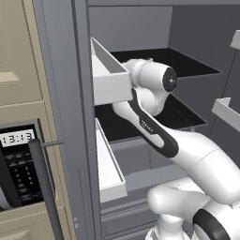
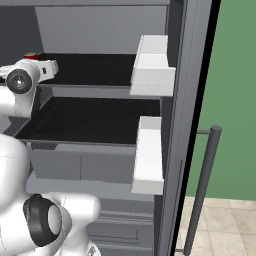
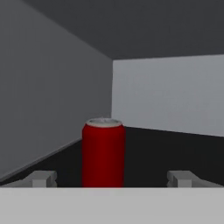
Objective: Open the fridge, grab two sodas, and place both sodas inside the bowl with ice on the dining counter.
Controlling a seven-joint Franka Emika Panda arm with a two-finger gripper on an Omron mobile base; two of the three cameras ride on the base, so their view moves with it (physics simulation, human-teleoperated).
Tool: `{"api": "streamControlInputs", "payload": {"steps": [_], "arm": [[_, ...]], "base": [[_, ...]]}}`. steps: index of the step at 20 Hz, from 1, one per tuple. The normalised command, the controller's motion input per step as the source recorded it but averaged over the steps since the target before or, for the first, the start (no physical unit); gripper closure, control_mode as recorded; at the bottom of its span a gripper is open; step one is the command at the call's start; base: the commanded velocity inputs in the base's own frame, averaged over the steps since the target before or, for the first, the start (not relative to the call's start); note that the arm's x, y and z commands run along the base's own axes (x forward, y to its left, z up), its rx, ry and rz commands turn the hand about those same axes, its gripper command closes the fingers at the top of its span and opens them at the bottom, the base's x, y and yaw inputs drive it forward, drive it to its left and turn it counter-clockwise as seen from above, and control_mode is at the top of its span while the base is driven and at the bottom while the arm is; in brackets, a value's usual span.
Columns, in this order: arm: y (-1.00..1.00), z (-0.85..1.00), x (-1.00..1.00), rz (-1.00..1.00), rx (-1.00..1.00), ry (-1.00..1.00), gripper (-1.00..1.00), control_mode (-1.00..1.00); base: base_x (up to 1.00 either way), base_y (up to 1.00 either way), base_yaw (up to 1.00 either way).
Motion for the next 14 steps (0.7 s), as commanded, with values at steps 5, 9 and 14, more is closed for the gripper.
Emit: {"api": "streamControlInputs", "payload": {"steps": [5, 9, 14], "arm": [[0.01, 0.00, 0.31, 0.01, 0.00, 0.01, -1.00, -1.00], [0.10, 0.00, 0.32, 0.00, 0.01, 0.03, -1.00, -1.00], [0.36, 0.00, 0.25, 0.00, 0.00, 0.03, -1.00, -1.00]], "base": [[0.00, 0.00, 0.00], [0.00, 0.00, 0.00], [0.00, 0.00, 0.00]]}}
